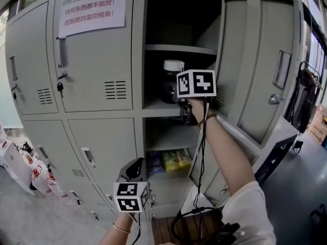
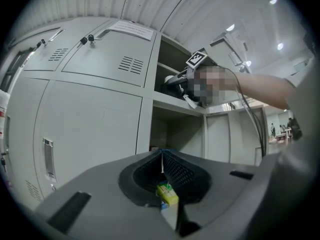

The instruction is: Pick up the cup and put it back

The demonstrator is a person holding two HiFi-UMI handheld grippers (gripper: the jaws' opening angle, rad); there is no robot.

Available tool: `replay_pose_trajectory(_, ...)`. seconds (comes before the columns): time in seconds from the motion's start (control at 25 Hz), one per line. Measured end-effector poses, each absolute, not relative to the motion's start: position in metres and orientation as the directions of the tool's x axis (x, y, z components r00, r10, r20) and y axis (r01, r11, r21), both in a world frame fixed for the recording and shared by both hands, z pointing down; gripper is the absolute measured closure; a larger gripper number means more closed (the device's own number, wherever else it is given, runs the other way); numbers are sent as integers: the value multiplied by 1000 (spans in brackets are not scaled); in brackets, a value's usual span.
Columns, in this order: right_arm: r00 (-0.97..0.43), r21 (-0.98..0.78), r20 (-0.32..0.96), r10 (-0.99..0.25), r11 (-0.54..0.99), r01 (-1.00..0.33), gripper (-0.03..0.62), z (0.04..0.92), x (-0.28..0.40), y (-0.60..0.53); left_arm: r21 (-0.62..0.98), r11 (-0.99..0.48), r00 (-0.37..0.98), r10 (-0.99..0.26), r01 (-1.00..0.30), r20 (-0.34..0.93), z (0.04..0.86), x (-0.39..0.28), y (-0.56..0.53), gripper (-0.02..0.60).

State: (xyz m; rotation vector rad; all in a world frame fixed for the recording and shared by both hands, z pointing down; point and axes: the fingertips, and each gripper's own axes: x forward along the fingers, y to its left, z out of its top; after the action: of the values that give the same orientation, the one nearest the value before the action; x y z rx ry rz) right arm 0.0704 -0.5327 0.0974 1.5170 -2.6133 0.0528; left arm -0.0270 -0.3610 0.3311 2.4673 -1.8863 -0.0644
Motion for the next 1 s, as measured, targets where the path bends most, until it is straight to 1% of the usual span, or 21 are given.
replay_pose_trajectory(0.4, -507, 36, 52, -860, 509, -860, 151, 107, 95, -477, 60, -264, 263, -965, -963, -22, 328, -14, -349, 569)
replay_pose_trajectory(0.52, -510, 47, 25, -860, 511, -858, 193, 118, 104, -456, 68, -265, 265, -964, -962, -19, 333, -8, -347, 569)
replay_pose_trajectory(0.72, -544, 61, 22, -839, 544, -837, 269, 155, 106, -423, 84, -258, 258, -966, -963, -7, 342, -4, -345, 569)
replay_pose_trajectory(1.0, -498, 89, 27, -867, 498, -863, 354, 214, 119, -401, 114, -233, 236, -972, -966, 9, 353, -5, -346, 569)
